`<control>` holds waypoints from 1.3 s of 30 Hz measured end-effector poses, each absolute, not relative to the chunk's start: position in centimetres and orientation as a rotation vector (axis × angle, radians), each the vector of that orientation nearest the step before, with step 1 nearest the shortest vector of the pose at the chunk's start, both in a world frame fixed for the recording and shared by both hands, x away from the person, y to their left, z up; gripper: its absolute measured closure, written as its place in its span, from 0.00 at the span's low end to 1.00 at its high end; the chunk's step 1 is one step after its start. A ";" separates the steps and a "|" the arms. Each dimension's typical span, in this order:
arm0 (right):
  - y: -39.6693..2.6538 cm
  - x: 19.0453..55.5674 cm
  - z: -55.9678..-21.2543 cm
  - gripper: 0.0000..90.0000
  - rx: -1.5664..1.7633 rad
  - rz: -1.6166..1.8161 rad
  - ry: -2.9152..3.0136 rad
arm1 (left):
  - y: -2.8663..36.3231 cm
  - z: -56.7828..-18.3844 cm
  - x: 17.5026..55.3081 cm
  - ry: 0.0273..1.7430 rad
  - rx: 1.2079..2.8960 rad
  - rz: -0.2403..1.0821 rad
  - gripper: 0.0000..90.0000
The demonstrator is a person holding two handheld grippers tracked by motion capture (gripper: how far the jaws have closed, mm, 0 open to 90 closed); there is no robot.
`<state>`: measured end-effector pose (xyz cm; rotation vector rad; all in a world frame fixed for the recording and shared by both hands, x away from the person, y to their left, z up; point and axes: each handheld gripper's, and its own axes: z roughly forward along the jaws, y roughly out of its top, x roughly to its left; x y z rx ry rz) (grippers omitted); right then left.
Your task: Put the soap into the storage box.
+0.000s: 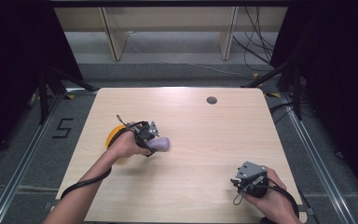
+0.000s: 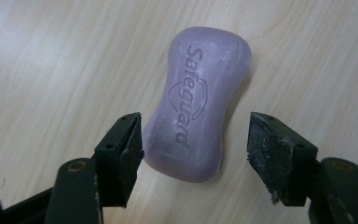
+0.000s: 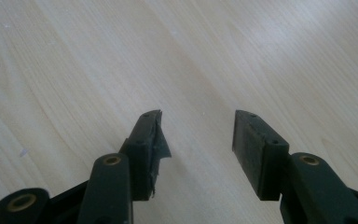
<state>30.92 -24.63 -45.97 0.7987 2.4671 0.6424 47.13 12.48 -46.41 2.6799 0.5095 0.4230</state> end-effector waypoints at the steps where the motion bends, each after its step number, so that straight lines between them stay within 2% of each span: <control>1: -24.5 30.8 -46.0 0.59 0.810 0.642 2.466 | 12.4 -46.4 47.4 0.503 2.699 0.423 0.39; 12: -24.6 30.9 -46.0 0.58 0.803 0.643 2.467 | 11.8 -46.5 48.7 0.453 2.736 0.368 0.38; 27: -24.6 30.9 -46.0 0.58 0.805 0.643 2.466 | 11.6 -47.3 49.5 0.507 2.701 0.311 0.38; 39: -24.6 31.0 -46.1 0.58 0.787 0.647 2.479 | 11.6 -47.8 50.0 0.474 2.743 0.269 0.38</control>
